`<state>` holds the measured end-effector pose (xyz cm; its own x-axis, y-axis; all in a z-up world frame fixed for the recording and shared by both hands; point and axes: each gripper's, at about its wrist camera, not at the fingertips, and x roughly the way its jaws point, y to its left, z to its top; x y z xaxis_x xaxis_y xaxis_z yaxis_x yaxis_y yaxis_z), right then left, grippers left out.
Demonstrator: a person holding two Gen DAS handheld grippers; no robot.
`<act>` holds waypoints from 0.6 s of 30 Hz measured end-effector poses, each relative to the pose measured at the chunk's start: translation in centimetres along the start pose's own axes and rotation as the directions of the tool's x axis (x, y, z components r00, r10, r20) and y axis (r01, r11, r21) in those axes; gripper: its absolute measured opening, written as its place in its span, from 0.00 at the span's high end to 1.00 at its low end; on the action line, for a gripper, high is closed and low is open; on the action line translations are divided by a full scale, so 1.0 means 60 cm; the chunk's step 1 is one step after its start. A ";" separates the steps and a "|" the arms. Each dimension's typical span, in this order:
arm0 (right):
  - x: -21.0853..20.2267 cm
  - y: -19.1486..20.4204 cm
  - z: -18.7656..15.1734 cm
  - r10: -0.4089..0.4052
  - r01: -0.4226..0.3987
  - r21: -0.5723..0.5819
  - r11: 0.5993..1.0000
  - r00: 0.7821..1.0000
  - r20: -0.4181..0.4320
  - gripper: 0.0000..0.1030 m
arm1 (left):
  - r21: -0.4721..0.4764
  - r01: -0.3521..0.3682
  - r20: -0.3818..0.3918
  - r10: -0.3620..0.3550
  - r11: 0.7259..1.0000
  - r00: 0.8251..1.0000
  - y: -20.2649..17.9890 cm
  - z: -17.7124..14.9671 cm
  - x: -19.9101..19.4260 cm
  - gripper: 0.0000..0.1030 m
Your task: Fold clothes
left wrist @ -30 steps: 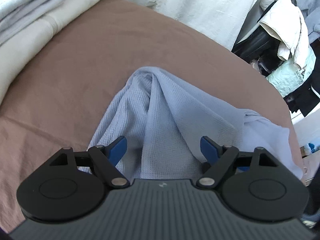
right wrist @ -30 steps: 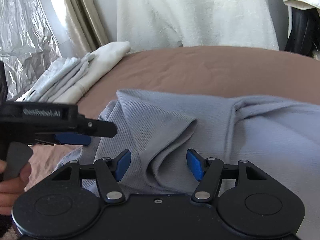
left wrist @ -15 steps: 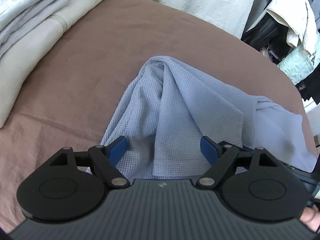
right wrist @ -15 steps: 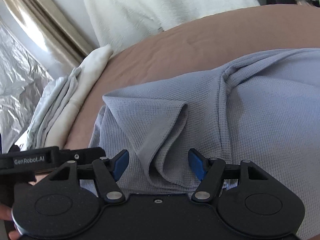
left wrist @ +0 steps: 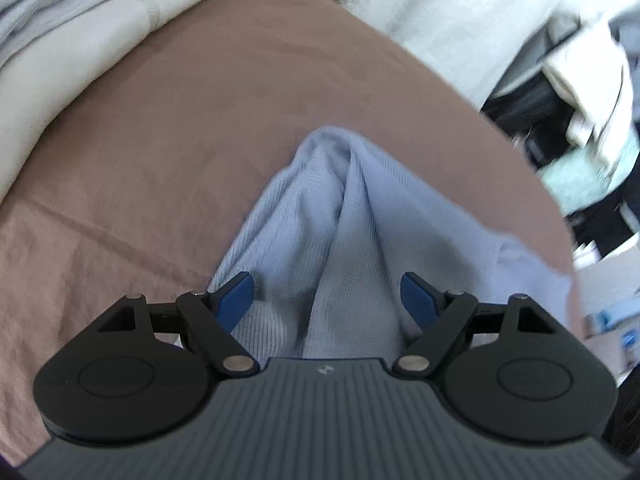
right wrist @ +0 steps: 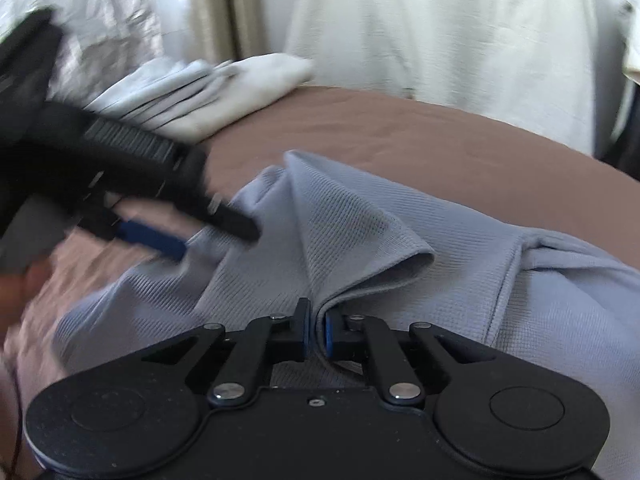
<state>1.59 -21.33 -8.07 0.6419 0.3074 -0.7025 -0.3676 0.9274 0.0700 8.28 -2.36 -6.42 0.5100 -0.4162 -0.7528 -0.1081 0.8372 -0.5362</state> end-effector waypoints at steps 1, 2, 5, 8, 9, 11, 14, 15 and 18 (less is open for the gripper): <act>-0.007 -0.007 0.000 0.028 -0.028 0.008 1.000 1.000 0.007 0.87 | -0.004 -0.007 0.012 0.007 1.000 1.000 0.003 0.001 -0.002 0.22; -0.014 -0.014 -0.001 0.055 -0.055 0.016 0.998 0.998 0.015 0.86 | -0.008 -0.013 0.023 0.013 1.000 1.000 0.006 0.003 -0.003 0.22; -0.025 -0.033 -0.005 0.113 -0.117 0.085 0.990 0.992 0.050 0.85 | -0.029 -0.016 0.051 0.018 0.999 0.999 0.016 0.005 -0.006 0.23; -0.028 -0.042 -0.006 0.111 -0.119 0.123 0.985 0.991 0.074 0.81 | -0.072 0.035 0.057 -0.031 0.997 0.998 0.029 0.009 -0.003 0.25; -0.027 -0.044 -0.005 0.107 -0.116 0.128 0.985 0.991 0.079 0.76 | -0.071 0.047 0.057 -0.043 0.996 0.997 0.028 0.011 -0.002 0.26; -0.020 -0.044 -0.002 0.086 -0.096 0.124 0.988 0.993 0.083 0.75 | -0.055 0.055 0.057 -0.052 0.997 0.997 0.023 0.012 0.000 0.26; -0.012 -0.031 -0.002 0.039 -0.050 0.101 0.994 0.994 0.103 0.75 | -0.091 0.074 0.014 -0.073 0.993 0.997 0.031 -0.008 0.005 0.27; -0.010 -0.026 -0.003 0.026 -0.037 0.091 0.995 0.993 0.113 0.75 | -0.139 0.098 -0.014 -0.101 0.985 0.995 0.041 -0.020 0.006 0.27; -0.005 -0.005 -0.014 0.011 -0.016 0.040 0.999 0.990 0.142 0.92 | -0.236 0.167 -0.040 -0.182 0.957 0.983 0.060 -0.043 0.003 0.27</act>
<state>0.94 -21.90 -8.45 0.7268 0.3445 -0.5942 -0.3511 0.9299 0.1097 5.76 -0.36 -9.45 0.4862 -0.5753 -0.6577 -0.2196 0.6481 -0.7292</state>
